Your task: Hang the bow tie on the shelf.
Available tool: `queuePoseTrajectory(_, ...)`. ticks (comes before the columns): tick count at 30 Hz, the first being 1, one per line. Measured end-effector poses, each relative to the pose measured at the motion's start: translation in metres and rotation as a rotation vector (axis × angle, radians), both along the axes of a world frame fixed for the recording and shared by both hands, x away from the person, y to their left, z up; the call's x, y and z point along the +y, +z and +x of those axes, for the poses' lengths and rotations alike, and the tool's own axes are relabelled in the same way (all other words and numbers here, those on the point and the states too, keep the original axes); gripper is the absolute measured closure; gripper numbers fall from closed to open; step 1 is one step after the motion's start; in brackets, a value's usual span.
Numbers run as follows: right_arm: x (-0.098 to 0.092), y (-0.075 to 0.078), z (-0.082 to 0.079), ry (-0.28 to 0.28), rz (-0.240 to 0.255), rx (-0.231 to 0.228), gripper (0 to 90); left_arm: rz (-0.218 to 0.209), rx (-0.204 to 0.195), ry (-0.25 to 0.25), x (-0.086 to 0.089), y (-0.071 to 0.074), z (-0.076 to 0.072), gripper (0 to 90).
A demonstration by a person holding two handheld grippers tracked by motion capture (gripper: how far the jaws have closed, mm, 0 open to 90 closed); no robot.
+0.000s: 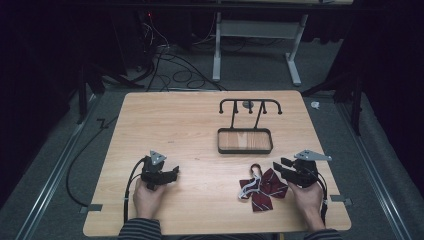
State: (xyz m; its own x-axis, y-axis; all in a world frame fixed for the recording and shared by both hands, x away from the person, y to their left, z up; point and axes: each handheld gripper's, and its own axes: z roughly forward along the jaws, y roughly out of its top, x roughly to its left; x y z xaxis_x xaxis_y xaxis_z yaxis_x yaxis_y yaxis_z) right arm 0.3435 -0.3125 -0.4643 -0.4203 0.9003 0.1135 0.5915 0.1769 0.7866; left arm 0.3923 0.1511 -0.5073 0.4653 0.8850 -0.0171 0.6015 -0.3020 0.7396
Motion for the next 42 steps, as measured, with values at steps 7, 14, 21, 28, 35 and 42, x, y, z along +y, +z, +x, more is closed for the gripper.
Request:
queuePoseTrajectory(7, 0.018, 0.001, 0.005, 0.049, -0.018, 0.006, 59.3, 0.001, 0.0, -0.002, 0.0, 0.0, 0.0, 25.8)
queuePoseTrajectory(14, 0.025, -0.002, 0.01, 0.069, -0.038, 0.019, 59.0, -0.004, 0.004, -0.003, 0.001, 0.0, 0.0, 25.7)
queuePoseTrajectory(21, 0.035, -0.001, 0.014, 0.097, -0.059, 0.017, 58.9, 0.0, 0.001, -0.002, 0.0, 0.0, 0.0, 25.7)
queuePoseTrajectory(28, 0.046, -0.002, 0.014, 0.12, -0.083, 0.021, 60.1, 0.0, 0.001, -0.003, 0.0, 0.0, 0.0, 25.7)
queuePoseTrajectory(35, 0.052, -0.006, 0.019, 0.127, -0.102, 0.033, 59.9, 0.001, 0.0, -0.003, 0.0, 0.0, 0.0, 25.7)
queuePoseTrajectory(42, 0.058, -0.012, 0.029, 0.134, -0.125, 0.06, 60.2, 0.001, -0.001, -0.002, 0.0, 0.0, 0.0, 25.7)
